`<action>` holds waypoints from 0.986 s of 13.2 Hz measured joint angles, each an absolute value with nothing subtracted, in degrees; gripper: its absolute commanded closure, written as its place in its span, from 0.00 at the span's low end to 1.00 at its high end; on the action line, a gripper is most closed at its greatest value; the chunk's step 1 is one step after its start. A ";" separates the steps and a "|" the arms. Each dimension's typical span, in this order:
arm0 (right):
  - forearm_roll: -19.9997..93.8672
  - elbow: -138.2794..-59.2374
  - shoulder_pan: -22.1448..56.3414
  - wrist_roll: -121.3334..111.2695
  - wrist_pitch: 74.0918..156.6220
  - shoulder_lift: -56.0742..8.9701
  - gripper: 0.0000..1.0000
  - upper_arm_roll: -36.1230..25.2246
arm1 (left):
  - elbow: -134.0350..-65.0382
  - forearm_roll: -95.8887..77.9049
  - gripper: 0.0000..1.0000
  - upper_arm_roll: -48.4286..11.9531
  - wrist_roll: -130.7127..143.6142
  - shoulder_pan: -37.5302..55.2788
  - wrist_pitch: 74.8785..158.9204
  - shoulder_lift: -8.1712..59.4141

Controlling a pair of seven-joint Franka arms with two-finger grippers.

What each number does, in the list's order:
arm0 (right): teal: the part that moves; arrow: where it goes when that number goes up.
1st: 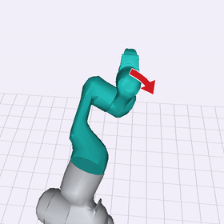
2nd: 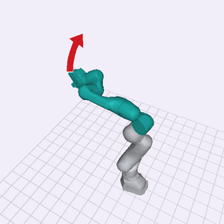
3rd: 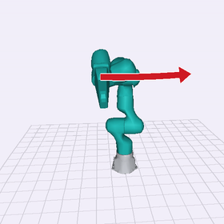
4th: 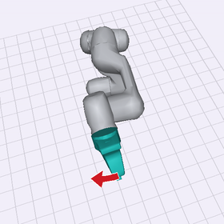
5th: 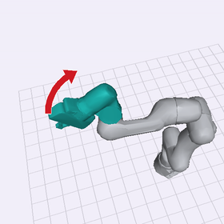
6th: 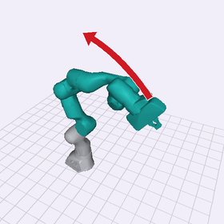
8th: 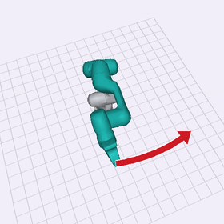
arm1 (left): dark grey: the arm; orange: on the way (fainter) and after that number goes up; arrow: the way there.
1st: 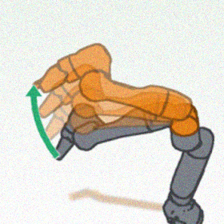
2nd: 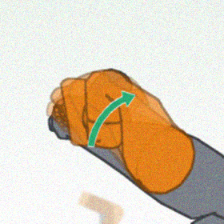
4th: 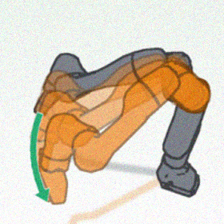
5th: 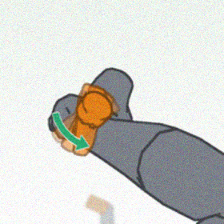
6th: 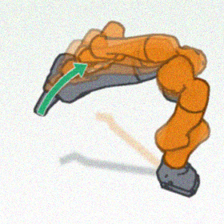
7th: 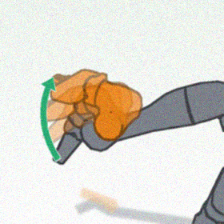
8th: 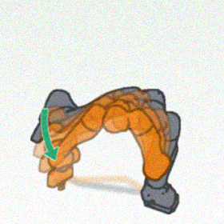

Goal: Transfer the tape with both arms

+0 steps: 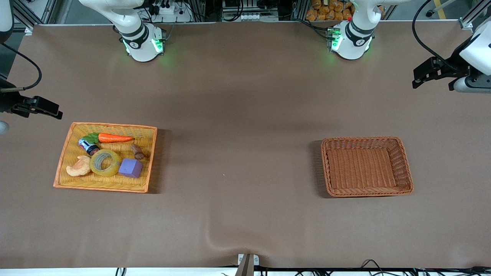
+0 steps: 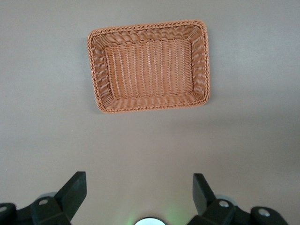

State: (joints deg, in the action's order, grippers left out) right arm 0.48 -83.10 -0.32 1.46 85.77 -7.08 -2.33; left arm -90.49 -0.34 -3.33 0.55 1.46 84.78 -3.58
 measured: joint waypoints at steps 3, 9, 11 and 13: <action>0.49 -83.10 -0.32 1.53 85.76 -7.08 0.00 -2.32 | -90.62 -0.34 0.00 -3.35 0.56 1.46 84.95 -3.58; 1.00 -83.11 -0.25 1.57 85.76 -7.08 0.00 -2.14 | -90.80 -0.34 0.00 -3.57 0.55 1.58 85.75 -3.58; 1.02 -83.11 -0.21 1.57 85.76 -7.08 0.00 -2.11 | -91.02 -0.34 0.00 -3.67 0.55 1.60 85.81 -3.57; 1.02 -83.11 -0.21 1.57 85.76 -7.08 0.00 -2.11 | -91.22 -0.34 0.00 -3.67 0.55 1.60 85.92 -3.57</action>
State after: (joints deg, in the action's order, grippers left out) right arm 1.02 -83.11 -0.21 1.57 85.76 -7.08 -2.11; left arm -91.22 -0.34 -3.67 0.55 1.60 85.92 -3.57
